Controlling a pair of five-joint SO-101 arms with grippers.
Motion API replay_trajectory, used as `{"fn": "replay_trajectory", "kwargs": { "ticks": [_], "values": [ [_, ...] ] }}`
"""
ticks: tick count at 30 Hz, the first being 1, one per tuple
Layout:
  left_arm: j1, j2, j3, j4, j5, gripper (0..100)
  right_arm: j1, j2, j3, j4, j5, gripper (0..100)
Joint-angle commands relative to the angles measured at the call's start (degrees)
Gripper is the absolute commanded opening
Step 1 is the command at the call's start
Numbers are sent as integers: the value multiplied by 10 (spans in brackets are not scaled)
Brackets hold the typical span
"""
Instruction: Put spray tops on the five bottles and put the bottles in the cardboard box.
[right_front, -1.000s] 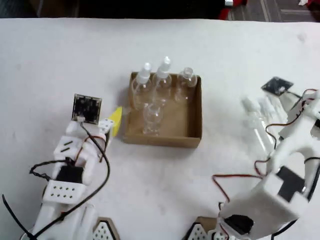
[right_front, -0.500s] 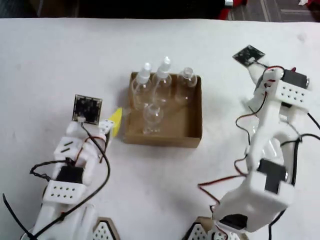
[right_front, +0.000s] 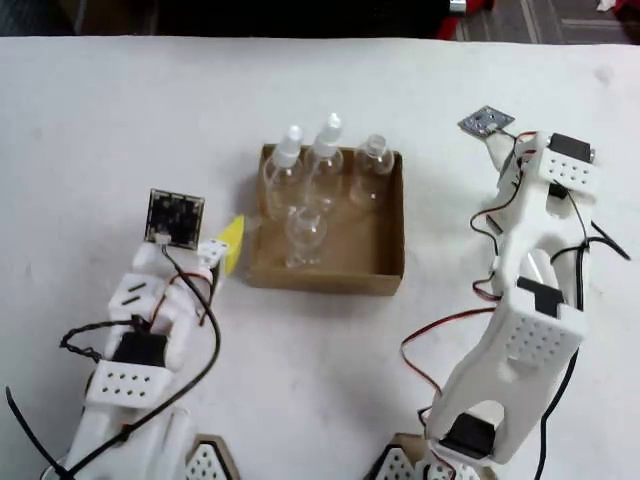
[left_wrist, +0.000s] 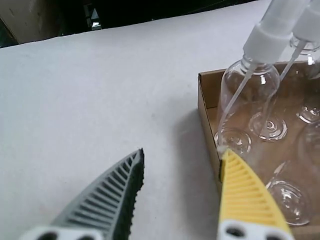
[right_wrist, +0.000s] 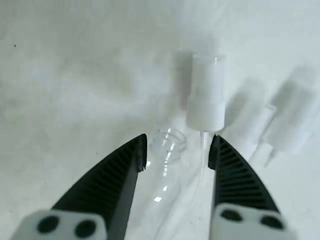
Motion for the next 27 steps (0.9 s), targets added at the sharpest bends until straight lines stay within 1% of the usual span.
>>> {"fn": "replay_trajectory", "kwargs": {
  "ticks": [1, 8, 14, 16, 20, 27],
  "values": [
    [6, -11, -5, -16, -7, 233, 7, 7, -29, 4, -4, 191],
    [6, -11, -5, -16, -7, 233, 7, 15, -29, 3, -4, 184],
    [6, -11, -5, -16, -7, 233, 5, 21, -33, 2, -4, 47],
    [6, -11, -5, -16, -7, 233, 4, 21, -33, 2, -4, 36],
    [6, -11, -5, -16, -7, 233, 5, 21, -33, 2, -3, 57],
    [6, -11, -5, -16, -7, 233, 7, 21, -33, 7, -3, 159]
  ]
}}
